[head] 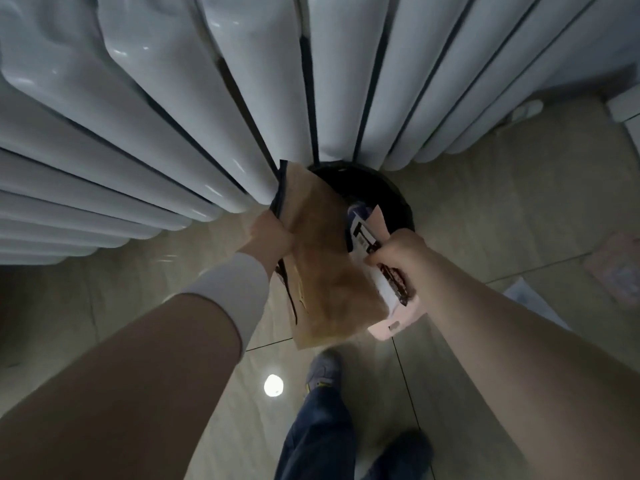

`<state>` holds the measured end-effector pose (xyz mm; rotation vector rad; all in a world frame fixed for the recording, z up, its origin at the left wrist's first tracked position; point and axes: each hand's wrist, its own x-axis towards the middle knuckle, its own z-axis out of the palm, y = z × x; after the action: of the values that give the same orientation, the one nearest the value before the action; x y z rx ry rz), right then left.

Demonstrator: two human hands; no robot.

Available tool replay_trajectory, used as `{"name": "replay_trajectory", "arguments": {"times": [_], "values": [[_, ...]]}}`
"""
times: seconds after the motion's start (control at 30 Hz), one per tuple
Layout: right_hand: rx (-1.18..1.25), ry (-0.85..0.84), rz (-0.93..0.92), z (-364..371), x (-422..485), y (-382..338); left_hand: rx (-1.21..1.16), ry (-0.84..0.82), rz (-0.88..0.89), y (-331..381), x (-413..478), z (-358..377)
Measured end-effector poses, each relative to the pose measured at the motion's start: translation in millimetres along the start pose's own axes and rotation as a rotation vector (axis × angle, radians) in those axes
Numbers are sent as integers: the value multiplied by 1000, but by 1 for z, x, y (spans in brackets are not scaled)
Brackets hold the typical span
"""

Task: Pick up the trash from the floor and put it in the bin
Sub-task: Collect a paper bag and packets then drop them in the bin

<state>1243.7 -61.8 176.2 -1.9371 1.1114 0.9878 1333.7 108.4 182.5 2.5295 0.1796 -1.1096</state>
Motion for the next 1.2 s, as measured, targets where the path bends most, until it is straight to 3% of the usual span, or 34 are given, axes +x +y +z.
{"name": "replay_trajectory", "arguments": {"times": [0.23, 0.57, 0.73, 0.93, 1.2], "values": [[-92, -69, -101, -1, 24, -27, -54, -168, 60, 7, 20, 9], [-394, 316, -273, -17, -10, -16, 474, 113, 322, 16, -11, -3], [-563, 370, -337, -31, -33, 4, 721, 174, 447, 29, -41, -4], [-696, 461, -381, -59, -74, 55, 902, 267, 566, 67, -101, 9], [-596, 523, -361, -111, -112, 198, 889, 282, 638, 138, -195, 95]]}}
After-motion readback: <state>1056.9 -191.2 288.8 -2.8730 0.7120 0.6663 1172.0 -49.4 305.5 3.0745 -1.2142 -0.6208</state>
